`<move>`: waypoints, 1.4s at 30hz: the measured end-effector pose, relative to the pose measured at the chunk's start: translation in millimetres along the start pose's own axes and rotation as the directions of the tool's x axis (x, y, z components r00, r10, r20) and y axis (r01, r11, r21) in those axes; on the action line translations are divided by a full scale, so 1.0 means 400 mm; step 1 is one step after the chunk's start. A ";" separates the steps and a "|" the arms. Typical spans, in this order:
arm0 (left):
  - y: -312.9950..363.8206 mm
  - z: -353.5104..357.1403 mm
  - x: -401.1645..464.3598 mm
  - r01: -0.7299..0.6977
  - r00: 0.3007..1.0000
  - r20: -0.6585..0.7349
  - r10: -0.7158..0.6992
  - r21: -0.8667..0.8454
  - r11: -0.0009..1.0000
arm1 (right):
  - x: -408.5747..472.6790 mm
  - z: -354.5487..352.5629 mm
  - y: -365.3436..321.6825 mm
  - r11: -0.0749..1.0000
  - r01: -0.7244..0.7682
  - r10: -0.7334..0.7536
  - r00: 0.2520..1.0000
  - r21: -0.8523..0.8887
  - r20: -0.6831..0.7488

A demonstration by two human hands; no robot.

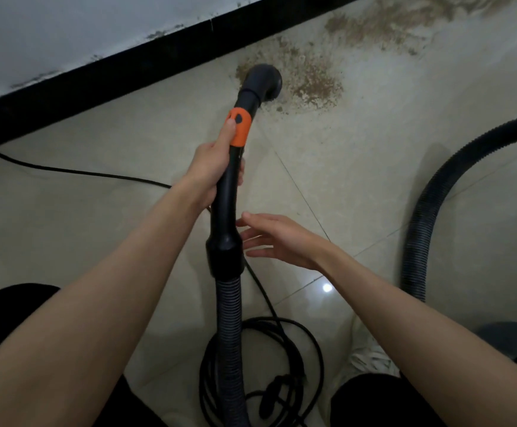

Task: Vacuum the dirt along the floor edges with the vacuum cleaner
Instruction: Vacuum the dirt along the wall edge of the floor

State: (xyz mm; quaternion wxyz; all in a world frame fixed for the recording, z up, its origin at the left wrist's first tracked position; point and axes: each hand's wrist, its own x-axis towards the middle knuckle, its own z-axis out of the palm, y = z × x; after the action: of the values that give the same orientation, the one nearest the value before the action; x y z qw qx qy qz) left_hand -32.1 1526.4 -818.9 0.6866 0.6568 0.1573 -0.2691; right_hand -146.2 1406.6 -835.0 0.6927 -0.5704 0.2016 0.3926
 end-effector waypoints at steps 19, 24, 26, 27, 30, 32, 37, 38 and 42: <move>0.054 -0.043 0.119 0.146 0.989 0.050 -0.139 -0.462 0.875 | 0.052 0.049 -0.003 0.955 0.295 -0.280 0.920 0.015 -0.274; 0.040 -0.064 0.122 0.205 0.979 0.126 -0.163 -0.524 0.827 | 0.030 0.037 -0.034 0.994 -0.004 -0.018 0.980 0.109 0.199; 0.036 -0.063 0.125 0.210 0.977 0.130 -0.167 -0.532 0.820 | 0.025 0.034 -0.038 0.993 -0.023 -0.001 0.979 0.118 0.204; 0.035 -0.060 0.125 0.208 0.978 0.132 -0.163 -0.532 0.821 | 0.025 0.032 -0.042 0.995 -0.009 -0.007 0.986 0.099 0.164; 0.035 -0.042 0.133 0.194 0.980 0.134 -0.144 -0.542 0.818 | 0.027 0.027 -0.060 0.996 0.088 -0.088 0.996 0.025 0.016; 0.048 -0.039 0.144 0.169 0.986 0.105 -0.132 -0.561 0.811 | 0.037 0.019 -0.072 0.984 0.176 -0.176 0.981 -0.009 -0.086; 0.078 -0.042 0.197 0.115 0.983 -0.054 -0.175 -0.567 0.816 | 0.080 -0.030 -0.133 0.939 0.284 -0.315 0.938 -0.195 -0.148; 0.076 -0.038 0.207 0.125 0.976 -0.085 -0.201 -0.535 0.836 | 0.087 -0.045 -0.147 0.941 0.272 -0.303 0.942 -0.202 -0.142; 0.066 -0.008 0.245 0.182 0.938 -0.222 -0.265 -0.332 0.925 | 0.108 -0.125 -0.174 0.917 0.240 -0.294 0.947 -0.319 -0.132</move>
State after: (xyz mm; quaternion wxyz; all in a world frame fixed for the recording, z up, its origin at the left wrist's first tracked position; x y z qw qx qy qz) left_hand 62.6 1513.3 -853.5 0.7177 0.5495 0.3612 -0.2291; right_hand -57.5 1370.0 -835.6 0.6251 -0.7231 0.1207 0.2679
